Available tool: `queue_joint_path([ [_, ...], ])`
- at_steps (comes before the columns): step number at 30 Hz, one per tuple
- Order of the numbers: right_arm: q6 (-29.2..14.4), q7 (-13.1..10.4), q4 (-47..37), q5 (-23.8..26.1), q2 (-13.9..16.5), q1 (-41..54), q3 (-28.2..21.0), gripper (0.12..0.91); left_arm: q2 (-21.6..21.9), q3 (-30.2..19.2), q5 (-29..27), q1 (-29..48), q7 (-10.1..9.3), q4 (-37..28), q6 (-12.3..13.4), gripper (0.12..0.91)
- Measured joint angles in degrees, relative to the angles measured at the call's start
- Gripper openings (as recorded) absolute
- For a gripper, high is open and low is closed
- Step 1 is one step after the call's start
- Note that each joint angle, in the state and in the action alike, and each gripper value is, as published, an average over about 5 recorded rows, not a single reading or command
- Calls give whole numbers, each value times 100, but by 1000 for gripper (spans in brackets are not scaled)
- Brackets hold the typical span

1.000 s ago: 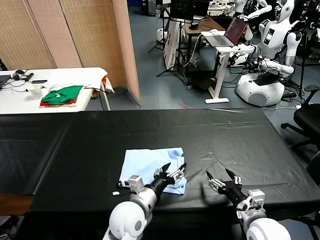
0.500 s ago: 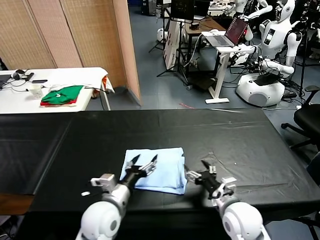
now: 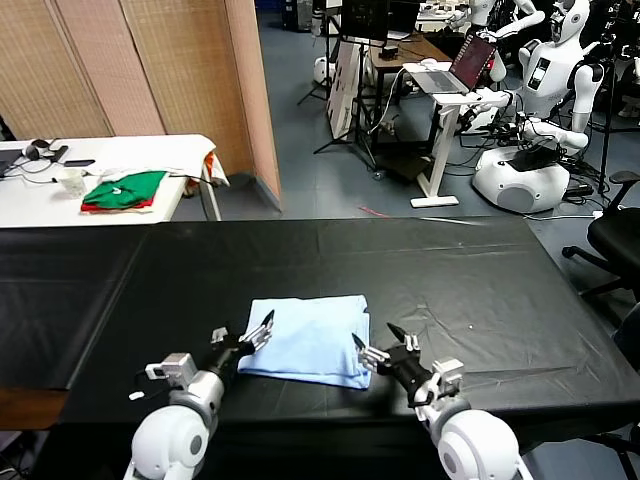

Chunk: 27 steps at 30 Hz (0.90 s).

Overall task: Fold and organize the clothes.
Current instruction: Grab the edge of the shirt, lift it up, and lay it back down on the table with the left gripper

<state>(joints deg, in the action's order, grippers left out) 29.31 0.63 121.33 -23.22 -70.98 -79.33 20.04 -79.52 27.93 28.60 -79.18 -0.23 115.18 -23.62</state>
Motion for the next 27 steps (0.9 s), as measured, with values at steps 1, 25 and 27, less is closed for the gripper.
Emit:
queue_joint_path([
  [1,-14,-3,55,-24,19,-58,53,907,-26,39,17,-1,20,-69,44,907],
  [25,-91,-45,495,-120,50,-432,398,907,-358,380,1358,-68,-19,-667,139,268],
  [27,-109,-42,477,-93,41,-446,401,907,-345,418,1363,-64,-44,-629,103,191],
])
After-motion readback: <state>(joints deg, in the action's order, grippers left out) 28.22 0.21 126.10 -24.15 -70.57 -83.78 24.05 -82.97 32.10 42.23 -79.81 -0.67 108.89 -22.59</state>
